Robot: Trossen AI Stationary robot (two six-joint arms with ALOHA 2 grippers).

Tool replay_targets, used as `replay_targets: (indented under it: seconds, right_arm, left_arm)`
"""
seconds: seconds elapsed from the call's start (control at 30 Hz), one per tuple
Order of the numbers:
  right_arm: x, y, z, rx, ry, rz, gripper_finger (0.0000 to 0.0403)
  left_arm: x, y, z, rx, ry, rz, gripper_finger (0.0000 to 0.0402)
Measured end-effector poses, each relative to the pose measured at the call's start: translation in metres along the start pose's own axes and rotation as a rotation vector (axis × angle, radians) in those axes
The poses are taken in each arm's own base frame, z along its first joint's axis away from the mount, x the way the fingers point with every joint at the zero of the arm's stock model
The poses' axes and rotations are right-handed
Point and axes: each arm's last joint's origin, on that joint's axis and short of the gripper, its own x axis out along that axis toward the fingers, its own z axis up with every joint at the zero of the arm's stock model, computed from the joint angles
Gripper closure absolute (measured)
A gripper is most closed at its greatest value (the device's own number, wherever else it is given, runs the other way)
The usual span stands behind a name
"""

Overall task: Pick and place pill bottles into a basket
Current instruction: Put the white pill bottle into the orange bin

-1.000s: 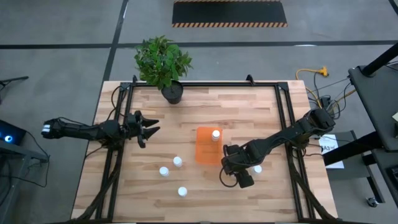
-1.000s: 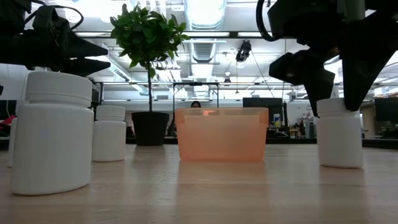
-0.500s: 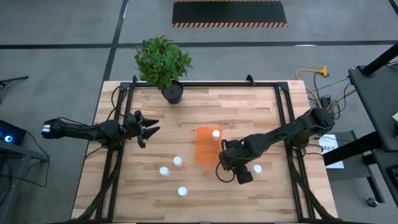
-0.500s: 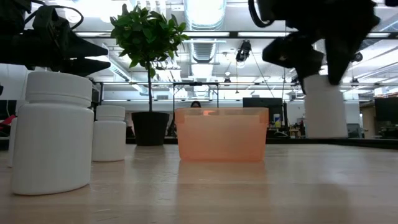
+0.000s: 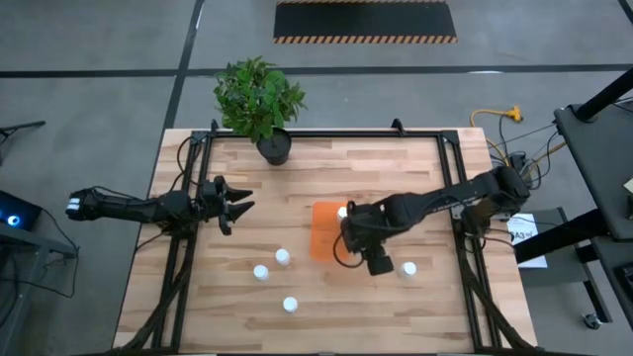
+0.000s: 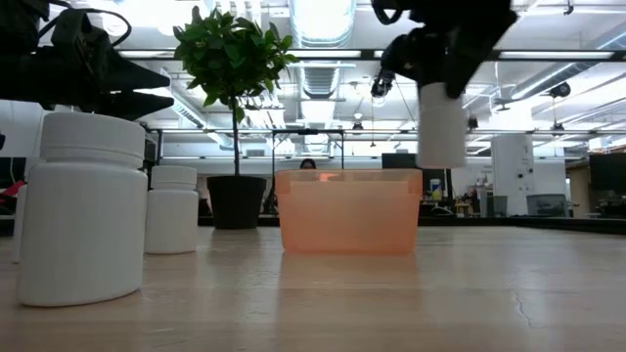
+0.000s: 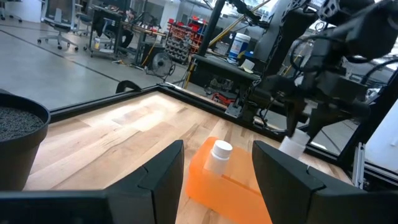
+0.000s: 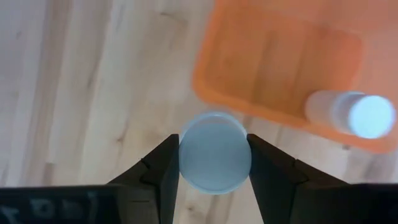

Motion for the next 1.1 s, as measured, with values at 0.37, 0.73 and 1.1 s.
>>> replay_targets:
  seconds: [0.37,0.73,1.1]
  right_arm:
    - [-0.015,-0.031,0.009,0.015,-0.044,-0.036,0.0256]
    - [0.005,-0.045,0.023,-0.012,-0.007,-0.082,0.0255]
    - [0.023,-0.053,0.030,-0.025,0.005,-0.092,0.0255]
  left_arm:
    - [0.000,0.000,0.000,0.000,0.000,0.000,0.0228]
    - [0.000,0.000,0.000,0.000,0.000,0.000,0.0228]
    - [0.000,0.000,0.000,0.000,0.000,0.000,0.0228]
